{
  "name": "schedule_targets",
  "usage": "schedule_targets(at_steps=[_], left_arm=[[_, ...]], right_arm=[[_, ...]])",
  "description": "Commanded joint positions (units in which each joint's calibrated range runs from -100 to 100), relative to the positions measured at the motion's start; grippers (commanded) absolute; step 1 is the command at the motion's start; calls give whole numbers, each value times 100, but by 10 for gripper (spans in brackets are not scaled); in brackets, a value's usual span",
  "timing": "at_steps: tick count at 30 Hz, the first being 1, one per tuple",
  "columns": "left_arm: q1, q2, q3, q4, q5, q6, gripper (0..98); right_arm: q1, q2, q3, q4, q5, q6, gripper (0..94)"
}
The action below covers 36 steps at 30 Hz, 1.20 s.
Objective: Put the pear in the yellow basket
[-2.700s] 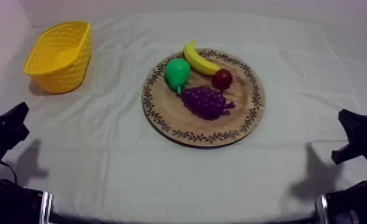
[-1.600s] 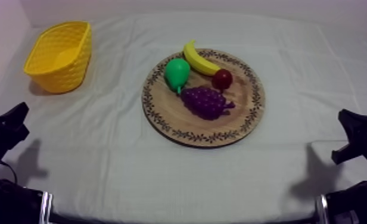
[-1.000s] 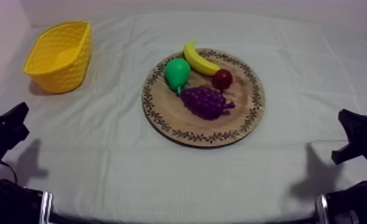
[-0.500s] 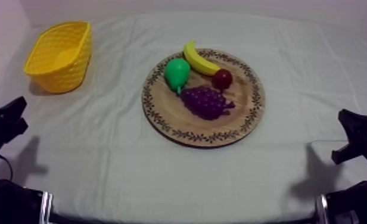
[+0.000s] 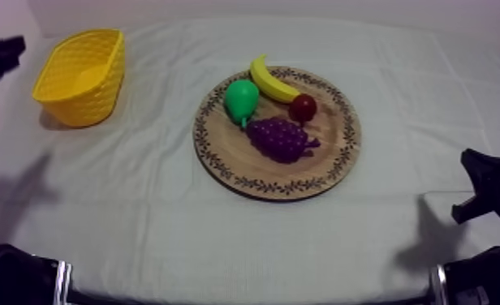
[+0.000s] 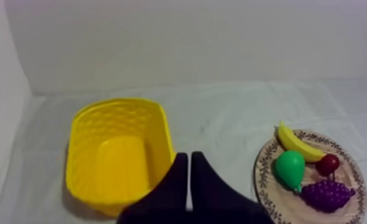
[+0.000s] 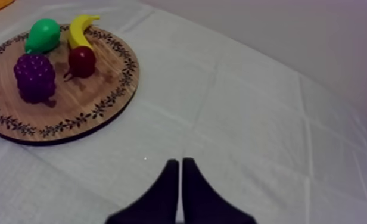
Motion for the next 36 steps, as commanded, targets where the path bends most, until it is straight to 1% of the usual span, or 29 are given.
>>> schedule_targets(at_steps=[1, 9, 17, 22, 25, 28, 33, 36], left_arm=[[70, 964, -1363, -1, 121, -29, 0], [463, 2417, -3039, -16, 654, -58, 27], [875, 3629, -3898, -133, 932, 251, 81], [1071, 4368, -4185, -184, 1061, 427, 160], [1196, 4828, -4358, -225, 1132, 530, 240], [1317, 5256, -4544, -242, 1183, 611, 350], [1499, 5922, -4949, -257, 1438, 729, 654], [1587, 6313, -5272, -259, 1689, 824, 814]], right_arm=[[-1, -1, -1, 0, 0, 0, 3], [-1, -1, -1, 0, 0, 0, 3], [-1, -1, -1, 0, 0, 0, 3], [-1, -1, -1, 0, 0, 0, 3], [-1, -1, -1, 0, 0, 0, 3], [-1, -1, -1, 0, 0, 0, 3], [-1, -1, -1, 0, 0, 0, 3], [-1, -1, -1, 0, 0, 0, 3]])
